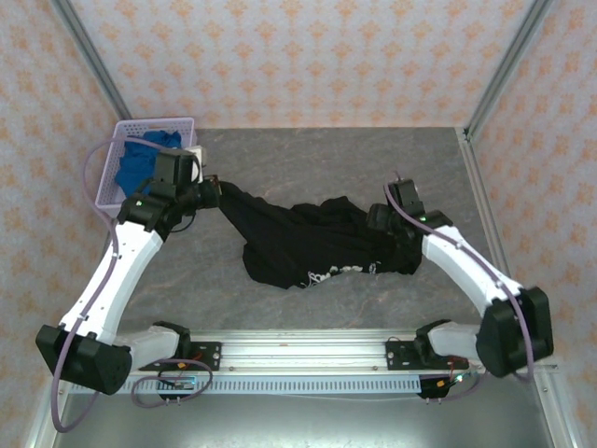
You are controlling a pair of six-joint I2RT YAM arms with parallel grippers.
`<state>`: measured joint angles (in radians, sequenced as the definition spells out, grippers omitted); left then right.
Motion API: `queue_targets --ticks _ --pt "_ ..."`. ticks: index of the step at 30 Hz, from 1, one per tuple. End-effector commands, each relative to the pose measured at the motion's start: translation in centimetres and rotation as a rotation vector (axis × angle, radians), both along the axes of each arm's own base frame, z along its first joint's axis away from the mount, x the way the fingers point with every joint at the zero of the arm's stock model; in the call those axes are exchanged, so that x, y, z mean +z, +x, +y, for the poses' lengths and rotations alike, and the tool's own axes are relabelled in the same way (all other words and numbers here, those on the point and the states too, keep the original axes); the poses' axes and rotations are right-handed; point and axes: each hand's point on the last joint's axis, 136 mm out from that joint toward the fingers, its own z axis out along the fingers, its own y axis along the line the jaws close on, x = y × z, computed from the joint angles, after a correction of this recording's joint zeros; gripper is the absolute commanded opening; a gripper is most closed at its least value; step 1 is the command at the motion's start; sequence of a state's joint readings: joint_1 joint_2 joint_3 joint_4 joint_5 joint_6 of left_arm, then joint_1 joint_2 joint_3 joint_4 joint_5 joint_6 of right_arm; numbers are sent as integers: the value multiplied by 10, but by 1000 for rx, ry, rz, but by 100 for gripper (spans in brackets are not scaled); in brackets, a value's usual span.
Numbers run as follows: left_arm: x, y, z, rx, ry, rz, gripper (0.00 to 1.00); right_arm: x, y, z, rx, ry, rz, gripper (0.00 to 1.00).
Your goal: Fold the inside-out t-shirt
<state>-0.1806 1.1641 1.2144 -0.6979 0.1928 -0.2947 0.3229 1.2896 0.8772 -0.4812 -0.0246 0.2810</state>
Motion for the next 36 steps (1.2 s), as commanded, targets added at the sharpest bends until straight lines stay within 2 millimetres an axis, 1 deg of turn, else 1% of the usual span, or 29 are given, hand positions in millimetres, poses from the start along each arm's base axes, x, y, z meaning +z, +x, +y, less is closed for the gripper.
queue_targets --ticks 1,3,5,9,12,16,17,22,24,25,26,27,28,29,31,33,36 --pt "22 -9 18 57 8 -43 0 -9 13 -19 -95 2 6 67" --pt "27 -10 20 56 -8 -56 0 -13 26 -19 -108 27 2 67" --pt "31 -10 21 49 -25 -64 0 -18 37 -20 -112 8 11 67" --pt "44 -9 21 35 -53 -92 0 -35 57 -28 -134 -20 56 66" --pt "51 -8 22 33 -59 -107 0 -50 66 -29 -133 -36 107 63" --pt "58 -6 20 25 -73 -119 0 -69 72 -32 -133 -70 160 61" --pt "59 -5 19 21 -78 -121 0 -74 75 -31 -130 -72 176 60" --pt "57 -4 18 15 -82 -115 0 -90 90 -16 -81 -29 233 53" --pt "56 -4 18 14 -82 -115 0 -98 92 -13 -68 -23 264 47" --pt "56 -4 19 18 -79 -116 0 -99 93 -12 -64 -25 269 40" --pt "56 -4 20 20 -76 -116 0 -100 94 -13 -63 -27 272 29" --pt "57 -4 21 28 -71 -115 0 -99 94 -15 -71 -34 266 19" --pt "57 -4 24 37 -69 -116 0 -96 94 -19 -79 -39 258 12" --pt "60 -5 28 50 -67 -119 0 -90 94 -25 -95 -44 238 8" --pt "66 -5 36 75 -70 -130 0 -66 94 -38 -132 -43 172 3" --pt "77 -7 43 94 -78 -157 0 -30 92 -55 -176 -39 80 0" --pt "99 -9 49 109 -86 -204 0 19 81 -72 -220 -50 -37 0"
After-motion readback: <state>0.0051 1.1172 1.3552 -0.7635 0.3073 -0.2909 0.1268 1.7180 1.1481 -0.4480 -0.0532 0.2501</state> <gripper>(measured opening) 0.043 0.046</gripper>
